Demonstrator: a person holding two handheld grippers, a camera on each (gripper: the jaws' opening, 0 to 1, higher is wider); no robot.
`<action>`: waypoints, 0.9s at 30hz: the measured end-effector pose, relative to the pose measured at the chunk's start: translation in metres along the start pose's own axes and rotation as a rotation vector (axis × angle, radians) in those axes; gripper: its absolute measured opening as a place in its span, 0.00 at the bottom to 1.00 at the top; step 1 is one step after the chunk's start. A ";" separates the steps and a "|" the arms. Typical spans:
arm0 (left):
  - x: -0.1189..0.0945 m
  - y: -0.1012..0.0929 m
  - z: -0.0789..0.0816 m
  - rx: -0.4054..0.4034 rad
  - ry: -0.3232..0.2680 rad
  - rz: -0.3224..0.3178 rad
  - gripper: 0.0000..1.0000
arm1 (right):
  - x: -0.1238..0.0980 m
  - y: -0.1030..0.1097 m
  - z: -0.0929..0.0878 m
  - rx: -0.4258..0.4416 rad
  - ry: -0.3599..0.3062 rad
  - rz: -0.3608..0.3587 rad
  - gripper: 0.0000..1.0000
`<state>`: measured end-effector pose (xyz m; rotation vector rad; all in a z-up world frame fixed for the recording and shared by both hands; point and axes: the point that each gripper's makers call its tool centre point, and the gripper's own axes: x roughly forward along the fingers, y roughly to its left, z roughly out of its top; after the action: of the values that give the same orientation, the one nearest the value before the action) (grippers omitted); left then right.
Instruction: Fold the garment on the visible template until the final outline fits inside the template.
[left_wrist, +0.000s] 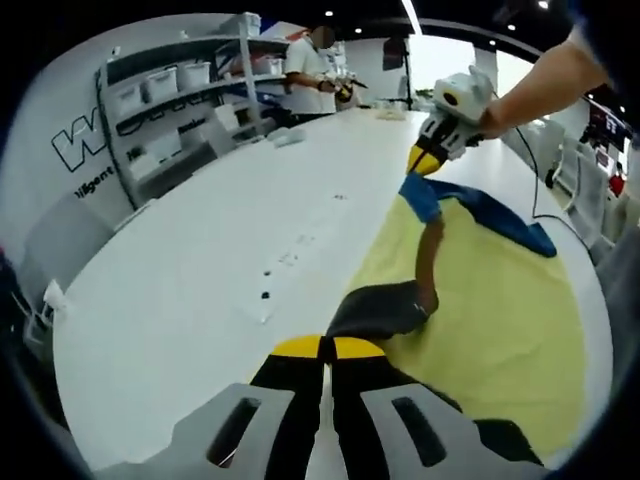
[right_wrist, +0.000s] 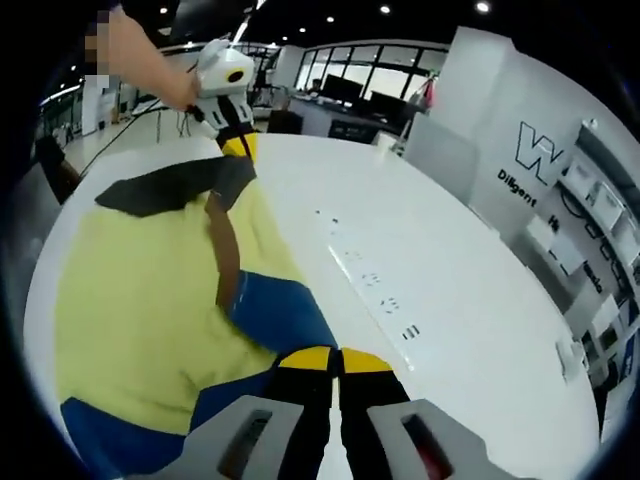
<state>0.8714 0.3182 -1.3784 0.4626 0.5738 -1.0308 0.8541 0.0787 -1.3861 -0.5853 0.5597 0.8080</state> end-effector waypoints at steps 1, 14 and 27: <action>0.002 0.001 0.000 -0.003 0.003 0.004 0.06 | 0.003 -0.004 -0.001 0.024 0.003 -0.009 0.00; 0.014 0.019 -0.018 -0.160 0.085 0.087 0.07 | 0.029 -0.013 -0.016 0.105 0.105 -0.066 0.02; -0.012 0.026 -0.018 -0.233 0.061 0.131 0.06 | 0.009 -0.003 -0.014 0.091 0.089 -0.072 0.10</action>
<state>0.8856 0.3481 -1.3820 0.3217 0.6995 -0.8157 0.8589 0.0719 -1.4015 -0.5564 0.6503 0.6873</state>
